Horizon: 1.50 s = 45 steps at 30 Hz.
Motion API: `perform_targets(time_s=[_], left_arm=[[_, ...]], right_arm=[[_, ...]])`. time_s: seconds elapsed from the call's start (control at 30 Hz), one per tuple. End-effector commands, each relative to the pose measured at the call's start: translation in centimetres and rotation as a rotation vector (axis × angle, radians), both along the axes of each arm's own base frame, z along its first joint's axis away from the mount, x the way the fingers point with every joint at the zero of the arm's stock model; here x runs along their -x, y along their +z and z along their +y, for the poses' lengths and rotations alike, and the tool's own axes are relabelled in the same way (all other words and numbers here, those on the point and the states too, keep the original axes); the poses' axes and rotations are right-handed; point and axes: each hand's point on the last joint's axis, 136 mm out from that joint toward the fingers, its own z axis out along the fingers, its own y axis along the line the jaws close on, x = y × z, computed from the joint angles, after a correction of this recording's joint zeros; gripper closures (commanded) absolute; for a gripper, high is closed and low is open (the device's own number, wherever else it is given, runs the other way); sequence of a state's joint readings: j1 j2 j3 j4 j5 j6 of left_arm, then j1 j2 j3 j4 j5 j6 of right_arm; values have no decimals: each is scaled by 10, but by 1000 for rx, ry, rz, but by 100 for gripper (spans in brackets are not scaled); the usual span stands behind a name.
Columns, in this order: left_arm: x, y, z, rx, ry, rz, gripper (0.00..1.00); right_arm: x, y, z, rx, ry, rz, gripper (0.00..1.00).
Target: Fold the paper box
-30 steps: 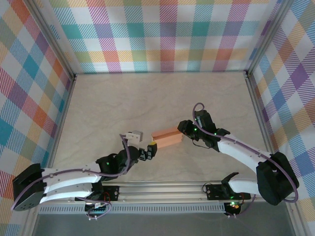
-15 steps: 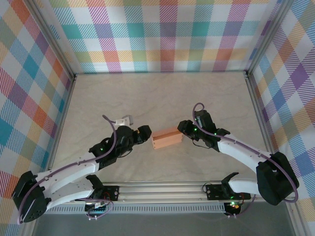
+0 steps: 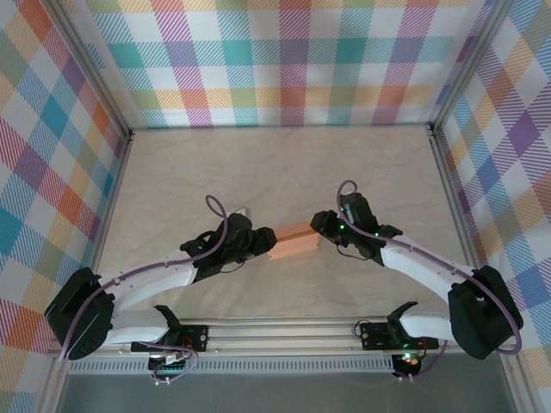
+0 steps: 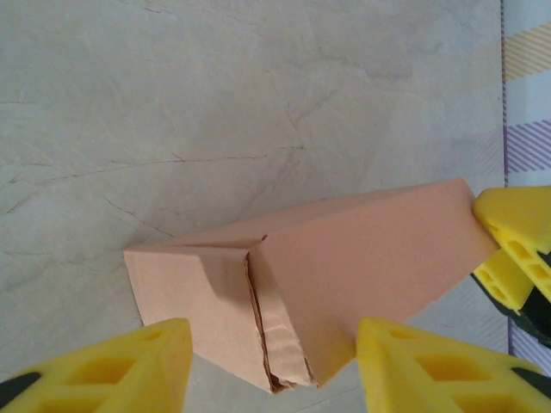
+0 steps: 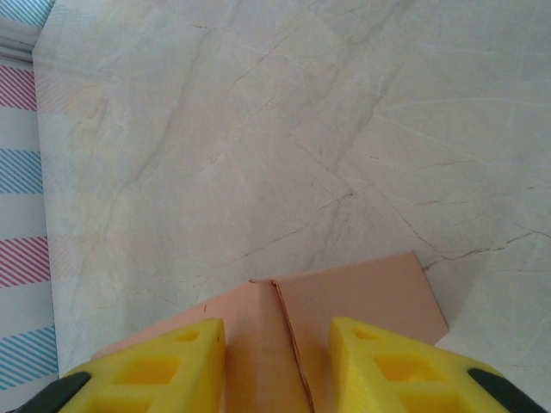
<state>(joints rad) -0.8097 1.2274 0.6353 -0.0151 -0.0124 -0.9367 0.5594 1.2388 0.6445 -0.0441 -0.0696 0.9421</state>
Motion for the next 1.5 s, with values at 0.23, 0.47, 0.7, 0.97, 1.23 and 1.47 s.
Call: perform_targets(time_s=[0.23,0.47,0.7,0.97,1.23,1.47], left_arm=[[8,-42,19,-30,55,87,65],[14,-68,31,-50,83,130,71],[9,-61,27,-14,69,103,73],[-2,-21,25,6,51,-5,43],[-14,-4,29,34,65,-26,33],[-24,4,26,98,65,-39,23]], right_arm=[[11,-27,-6,48,12,65,65],[16,-41,-6,50,37,61,76],[17,-43,-6,46,42,62,96],[14,-37,-7,65,42,44,99],[14,-40,-6,60,42,52,98],[14,-39,-6,62,45,52,97]])
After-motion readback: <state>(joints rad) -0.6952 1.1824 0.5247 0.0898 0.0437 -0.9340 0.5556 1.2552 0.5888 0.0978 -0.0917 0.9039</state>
